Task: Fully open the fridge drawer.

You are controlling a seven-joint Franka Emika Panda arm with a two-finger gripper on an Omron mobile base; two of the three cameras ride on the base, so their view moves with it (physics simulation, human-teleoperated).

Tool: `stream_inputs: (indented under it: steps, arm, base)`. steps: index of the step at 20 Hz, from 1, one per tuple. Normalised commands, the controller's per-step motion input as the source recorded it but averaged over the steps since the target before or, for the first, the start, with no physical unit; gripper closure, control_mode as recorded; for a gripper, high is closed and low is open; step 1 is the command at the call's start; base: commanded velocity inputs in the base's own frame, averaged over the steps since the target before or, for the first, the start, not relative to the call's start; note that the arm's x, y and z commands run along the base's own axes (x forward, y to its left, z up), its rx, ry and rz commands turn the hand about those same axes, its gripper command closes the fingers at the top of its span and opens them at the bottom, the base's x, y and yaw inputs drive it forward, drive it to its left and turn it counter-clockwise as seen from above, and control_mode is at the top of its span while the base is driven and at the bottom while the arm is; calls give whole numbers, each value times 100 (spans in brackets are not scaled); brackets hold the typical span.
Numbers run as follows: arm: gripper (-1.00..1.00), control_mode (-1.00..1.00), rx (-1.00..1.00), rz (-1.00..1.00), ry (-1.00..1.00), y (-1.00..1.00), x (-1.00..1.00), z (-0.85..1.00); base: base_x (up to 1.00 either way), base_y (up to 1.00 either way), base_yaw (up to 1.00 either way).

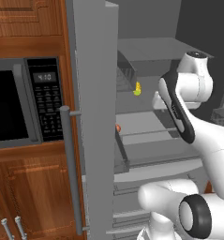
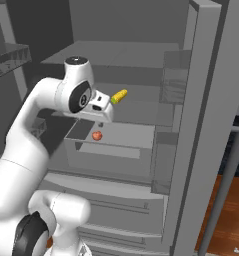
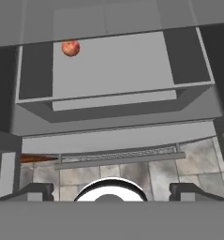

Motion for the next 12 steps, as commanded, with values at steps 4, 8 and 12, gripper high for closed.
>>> stream_inputs:
  steps: [4,8,12]
  arm:
    - [-100,-100,0,0,0,-32,0,-8]
    - [-100,-100,0,0,-3,-2,9,-9]
    - [-100,-100,0,0,0,0,22,-7]
  base:
    - [0,0,0]
    - [0,0,0]
    - [0,0,0]
